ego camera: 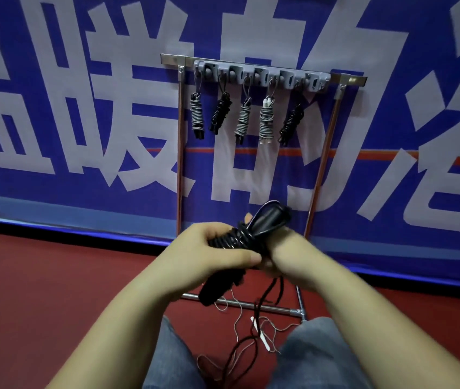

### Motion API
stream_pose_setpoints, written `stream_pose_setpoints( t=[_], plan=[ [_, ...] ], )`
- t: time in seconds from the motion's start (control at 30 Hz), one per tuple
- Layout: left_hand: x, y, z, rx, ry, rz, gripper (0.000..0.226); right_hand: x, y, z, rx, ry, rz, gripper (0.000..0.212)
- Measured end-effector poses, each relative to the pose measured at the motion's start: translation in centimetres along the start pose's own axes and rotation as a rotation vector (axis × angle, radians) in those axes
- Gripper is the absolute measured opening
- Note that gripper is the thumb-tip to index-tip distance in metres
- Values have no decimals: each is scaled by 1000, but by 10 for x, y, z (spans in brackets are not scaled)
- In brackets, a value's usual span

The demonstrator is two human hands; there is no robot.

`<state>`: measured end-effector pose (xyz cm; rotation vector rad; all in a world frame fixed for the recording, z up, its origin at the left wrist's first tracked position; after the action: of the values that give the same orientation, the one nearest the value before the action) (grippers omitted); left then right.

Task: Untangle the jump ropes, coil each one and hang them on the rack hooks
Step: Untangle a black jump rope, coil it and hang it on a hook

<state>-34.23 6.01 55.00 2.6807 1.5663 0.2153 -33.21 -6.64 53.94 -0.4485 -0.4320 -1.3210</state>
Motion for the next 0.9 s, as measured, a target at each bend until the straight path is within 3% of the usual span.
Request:
stream_pose_setpoints(
  t=[0.07,0.17,0.33,0.53,0.7,0.8,0.9],
  plan=[
    [6,4,8,48,115,-131,30,-2,-3,-8,18,-113,-128,37],
    [15,5,18,89,206,-287,23,-9,-11,-16,50,-239,-123,42],
    [21,8,23,88,326,-359,21,6,-29,-6,133,-543,-179,25],
    [13,11,22,125,497,-281,20,20,-44,31,241,-741,-192,25],
    [-3,10,15,108,639,-40,24,29,-30,51,276,-719,-99,19],
    [-9,5,9,72,612,70,23,37,-14,50,235,-634,24,26],
    [-14,-3,2,31,412,148,21,37,-5,42,183,-456,236,29]
  ],
)
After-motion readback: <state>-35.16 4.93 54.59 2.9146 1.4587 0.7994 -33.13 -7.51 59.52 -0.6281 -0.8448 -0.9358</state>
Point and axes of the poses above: each hand's wrist, its own y-axis towards the middle knuckle, its own x-axis out of the back of the hand, z = x × y, the point moved 6 cm from there along y, towards the middle knuckle, and after that the axes turned 6 degrees about -y, right-handed, at the moved point
